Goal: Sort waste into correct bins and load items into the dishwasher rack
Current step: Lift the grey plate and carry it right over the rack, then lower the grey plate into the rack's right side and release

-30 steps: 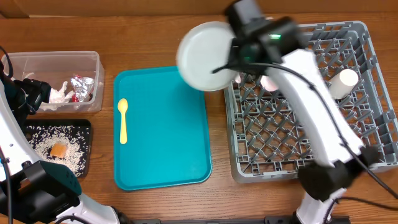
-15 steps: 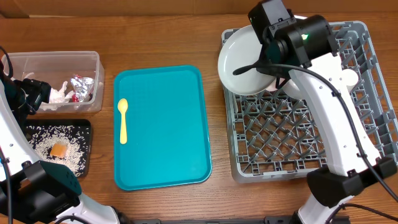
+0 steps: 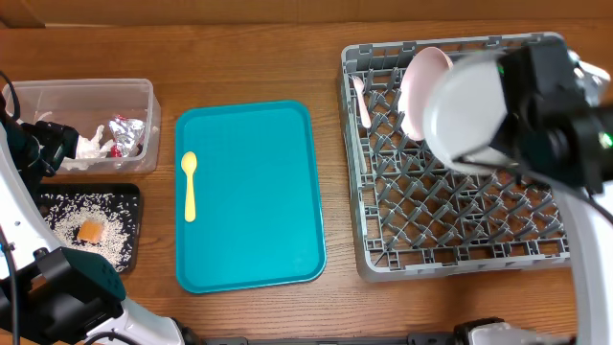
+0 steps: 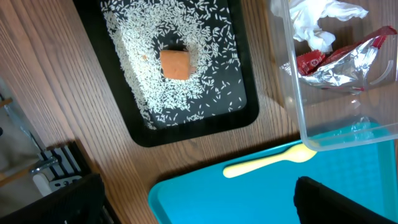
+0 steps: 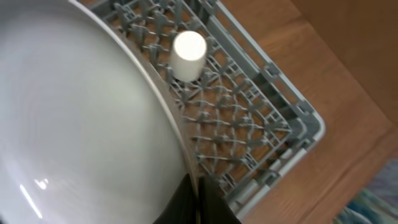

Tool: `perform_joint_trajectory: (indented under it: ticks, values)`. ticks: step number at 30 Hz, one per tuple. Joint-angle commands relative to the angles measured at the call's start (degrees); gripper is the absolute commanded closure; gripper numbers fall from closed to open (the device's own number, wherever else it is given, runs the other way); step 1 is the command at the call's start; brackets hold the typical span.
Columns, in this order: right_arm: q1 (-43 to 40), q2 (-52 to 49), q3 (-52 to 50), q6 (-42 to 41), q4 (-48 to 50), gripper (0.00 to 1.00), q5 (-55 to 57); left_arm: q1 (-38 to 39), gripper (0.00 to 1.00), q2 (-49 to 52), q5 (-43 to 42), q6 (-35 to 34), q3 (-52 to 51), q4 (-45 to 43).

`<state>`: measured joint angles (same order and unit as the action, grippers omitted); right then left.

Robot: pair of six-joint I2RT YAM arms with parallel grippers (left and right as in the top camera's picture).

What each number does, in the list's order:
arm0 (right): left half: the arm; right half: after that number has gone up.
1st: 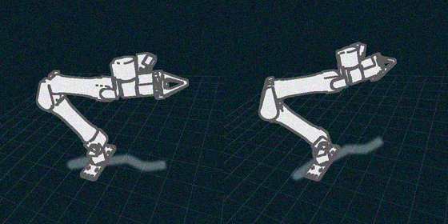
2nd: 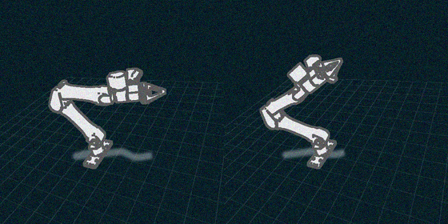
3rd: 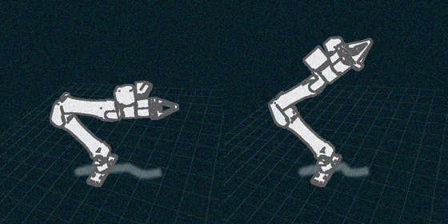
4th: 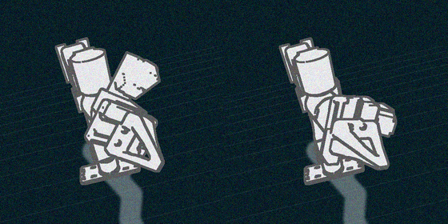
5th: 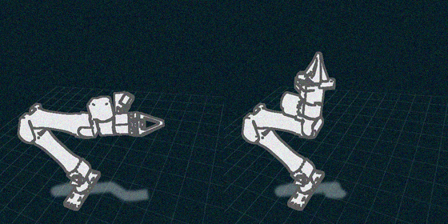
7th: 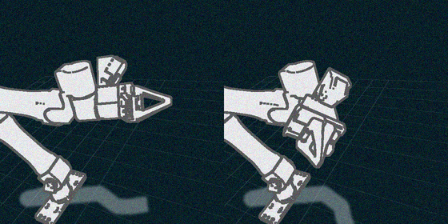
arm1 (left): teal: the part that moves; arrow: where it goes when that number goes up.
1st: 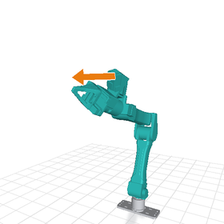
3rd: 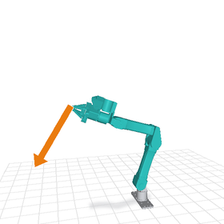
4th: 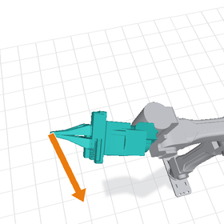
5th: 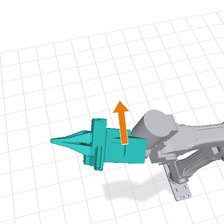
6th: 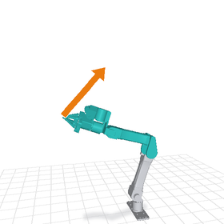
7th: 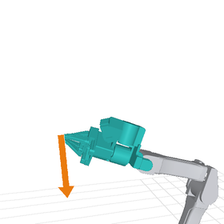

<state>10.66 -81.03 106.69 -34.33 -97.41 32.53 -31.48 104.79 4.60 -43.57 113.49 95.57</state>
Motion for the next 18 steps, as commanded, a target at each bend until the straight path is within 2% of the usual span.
perform_joint_trajectory:
  ticks: [1, 7, 12, 18]
  values:
    - [-0.02, 1.88, -5.03, -1.46, 0.37, 0.96, 0.85, 0.17, 0.0, -0.44, 0.7, -0.79, -0.22, -0.04]
    - [-0.02, 2.23, -13.03, -3.26, 0.37, 0.96, 1.31, 0.17, 0.0, -0.44, 0.7, -0.81, -0.22, -0.04]
    - [-0.02, 2.21, -19.74, -9.31, 1.05, 0.96, 8.57, 0.15, 0.0, -0.44, 0.7, -0.81, -0.22, -0.04]
    - [1.01, 2.21, -27.02, -10.93, 6.4, 0.96, 10.29, 0.17, 0.01, -0.44, 0.7, -0.81, -0.2, -0.04]
